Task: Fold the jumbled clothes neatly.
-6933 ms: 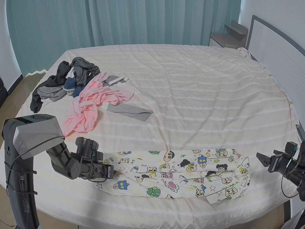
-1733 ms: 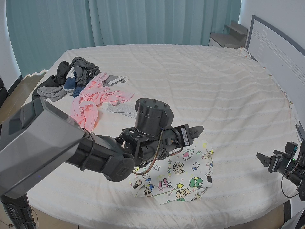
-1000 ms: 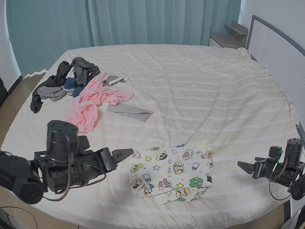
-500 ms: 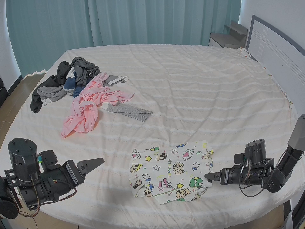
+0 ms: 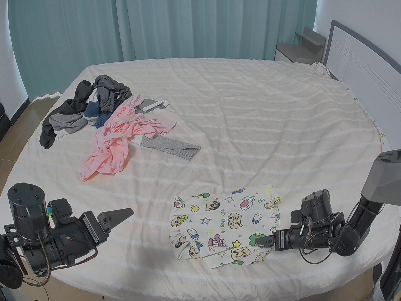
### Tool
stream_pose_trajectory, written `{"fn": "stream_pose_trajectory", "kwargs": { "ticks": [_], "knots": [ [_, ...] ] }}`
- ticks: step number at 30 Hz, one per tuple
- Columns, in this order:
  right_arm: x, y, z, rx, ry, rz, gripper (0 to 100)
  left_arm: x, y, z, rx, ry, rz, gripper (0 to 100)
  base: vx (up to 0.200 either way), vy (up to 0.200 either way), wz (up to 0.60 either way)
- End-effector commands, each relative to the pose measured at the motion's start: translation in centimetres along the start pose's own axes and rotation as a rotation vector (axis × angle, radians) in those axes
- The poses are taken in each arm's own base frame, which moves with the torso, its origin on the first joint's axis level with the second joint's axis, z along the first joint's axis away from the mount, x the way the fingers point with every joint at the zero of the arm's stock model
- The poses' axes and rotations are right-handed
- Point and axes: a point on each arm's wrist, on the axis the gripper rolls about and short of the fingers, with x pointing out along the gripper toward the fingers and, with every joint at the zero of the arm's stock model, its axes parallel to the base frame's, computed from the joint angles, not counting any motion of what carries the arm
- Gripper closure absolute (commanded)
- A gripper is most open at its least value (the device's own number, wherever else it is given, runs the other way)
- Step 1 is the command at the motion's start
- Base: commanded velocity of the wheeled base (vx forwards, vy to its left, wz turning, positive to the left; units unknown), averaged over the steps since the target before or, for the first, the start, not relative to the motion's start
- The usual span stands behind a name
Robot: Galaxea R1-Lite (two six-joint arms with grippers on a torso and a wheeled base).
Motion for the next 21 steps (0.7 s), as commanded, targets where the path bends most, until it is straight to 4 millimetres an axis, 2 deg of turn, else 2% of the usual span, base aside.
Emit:
{"fn": "stream_pose_trajectory", "kwargs": {
  "ticks": [1, 10, 11, 21],
  "knots": [
    [1.2, 0.2, -0.2, -0.011, 0.016, -0.013, 0, 0.1, 0.1, 0.0, -0.001, 0.001, 0.005, 0, 0.0, 0.0, 0.0],
    [1.2, 0.9, 0.0, -0.024, 0.01, 0.002, 0, 0.1, 0.1, 0.0, -0.002, -0.002, 0.006, 0, 0.0, 0.0, 0.0],
    [1.2, 1.0, -0.2, -0.029, 0.015, 0.005, 100, 0.1, 0.1, 0.0, -0.002, -0.002, 0.006, 0, 0.0, 0.0, 0.0],
    [1.1, 1.2, -0.4, -0.046, 0.005, -0.031, 100, 0.1, 0.1, 0.1, -0.005, -0.004, 0.01, 0, 0.0, 0.0, 0.0]
  ]
}}
